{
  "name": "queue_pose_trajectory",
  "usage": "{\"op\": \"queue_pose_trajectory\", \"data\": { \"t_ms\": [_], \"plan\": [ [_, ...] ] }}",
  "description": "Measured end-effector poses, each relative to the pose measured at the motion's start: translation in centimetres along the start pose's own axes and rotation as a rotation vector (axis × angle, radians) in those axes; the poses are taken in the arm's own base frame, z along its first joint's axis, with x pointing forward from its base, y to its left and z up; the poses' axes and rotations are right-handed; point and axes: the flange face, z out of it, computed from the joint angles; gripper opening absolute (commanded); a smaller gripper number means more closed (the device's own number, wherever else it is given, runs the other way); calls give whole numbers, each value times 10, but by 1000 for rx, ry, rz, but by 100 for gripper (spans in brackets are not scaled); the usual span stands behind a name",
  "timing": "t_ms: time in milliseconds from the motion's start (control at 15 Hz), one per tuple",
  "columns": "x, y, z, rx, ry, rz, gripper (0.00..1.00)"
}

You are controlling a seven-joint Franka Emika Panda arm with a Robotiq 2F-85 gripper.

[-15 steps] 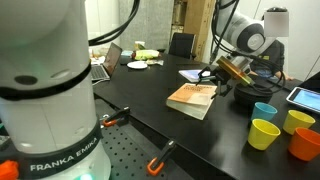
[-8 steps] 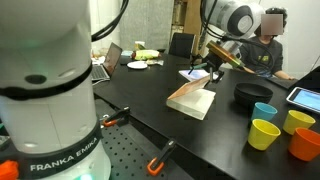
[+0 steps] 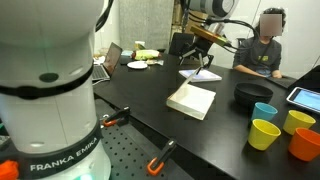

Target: Open the book, then flip to the middle

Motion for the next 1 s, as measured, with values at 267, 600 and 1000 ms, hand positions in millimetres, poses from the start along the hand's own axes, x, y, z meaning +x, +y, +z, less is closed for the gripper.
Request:
{"op": "queue_pose_trajectory", "data": {
  "t_ms": [267, 600, 1000],
  "plan": [
    [-1, -32, -6, -14, 8, -44, 100],
    [5, -70, 5, -17, -1, -118, 100],
    [12, -110, 16, 20, 22, -233, 100]
  ]
}}
